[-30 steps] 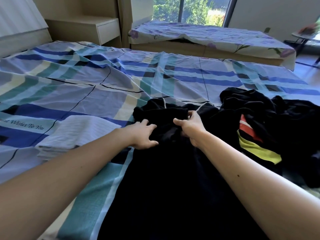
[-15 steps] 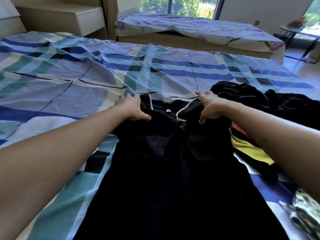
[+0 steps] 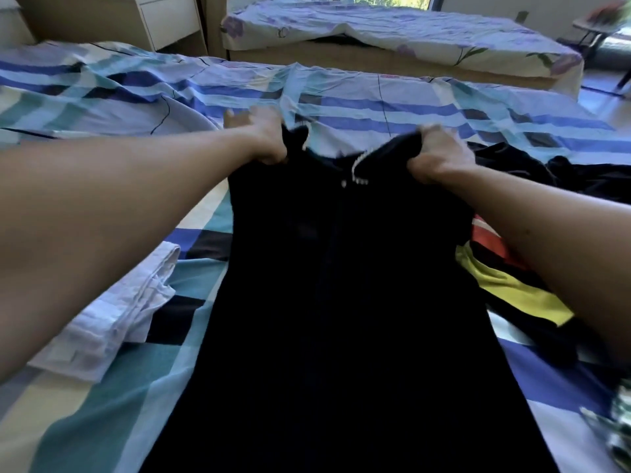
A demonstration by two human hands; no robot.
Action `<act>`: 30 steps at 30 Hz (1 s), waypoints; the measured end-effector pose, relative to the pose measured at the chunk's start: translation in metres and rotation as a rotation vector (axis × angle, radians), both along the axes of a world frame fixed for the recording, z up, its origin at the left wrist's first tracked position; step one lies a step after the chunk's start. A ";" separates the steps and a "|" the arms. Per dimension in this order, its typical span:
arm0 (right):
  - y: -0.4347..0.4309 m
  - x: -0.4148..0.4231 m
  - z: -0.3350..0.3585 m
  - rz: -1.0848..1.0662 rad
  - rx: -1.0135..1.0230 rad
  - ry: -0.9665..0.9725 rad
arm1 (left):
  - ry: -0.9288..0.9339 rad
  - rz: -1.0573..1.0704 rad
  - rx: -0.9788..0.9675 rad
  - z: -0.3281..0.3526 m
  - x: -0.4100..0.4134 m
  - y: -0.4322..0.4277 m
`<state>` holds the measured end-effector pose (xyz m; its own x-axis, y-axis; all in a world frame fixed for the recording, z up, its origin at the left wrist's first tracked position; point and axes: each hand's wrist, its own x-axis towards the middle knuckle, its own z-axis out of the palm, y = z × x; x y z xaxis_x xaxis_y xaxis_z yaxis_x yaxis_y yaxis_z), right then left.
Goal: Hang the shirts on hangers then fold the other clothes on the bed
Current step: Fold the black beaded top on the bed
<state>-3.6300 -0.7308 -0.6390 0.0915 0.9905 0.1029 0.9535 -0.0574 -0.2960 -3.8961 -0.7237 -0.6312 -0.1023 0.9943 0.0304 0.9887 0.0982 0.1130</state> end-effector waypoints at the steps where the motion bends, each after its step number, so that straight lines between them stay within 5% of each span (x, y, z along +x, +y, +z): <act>1: -0.001 0.000 0.007 -0.025 0.100 0.018 | 0.028 0.017 0.094 0.007 0.002 0.002; 5: -0.016 0.004 0.030 0.041 0.216 0.080 | 0.012 -0.017 0.233 0.031 0.004 -0.001; 11: -0.089 0.024 0.043 0.153 0.247 0.189 | -0.234 -0.350 0.208 0.045 -0.017 -0.078; 21: -0.247 0.035 0.025 0.274 0.227 0.335 | -0.379 -0.661 0.184 0.024 -0.041 -0.228; 24: -0.279 0.044 0.001 0.367 -0.043 0.375 | -0.369 -0.746 0.016 -0.008 -0.048 -0.265; 27: -0.302 0.052 -0.010 0.498 -0.572 0.148 | -0.257 -0.845 -0.191 -0.039 -0.056 -0.289; 30: -0.307 0.055 0.005 0.619 -0.830 0.071 | -0.148 -0.857 -0.353 -0.037 -0.056 -0.297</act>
<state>-3.5746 -1.0378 -0.6337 -0.4784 0.6231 -0.6188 0.8674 0.2255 -0.4435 -3.9523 -1.0210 -0.6686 0.6906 0.6815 -0.2421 0.7176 -0.6043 0.3461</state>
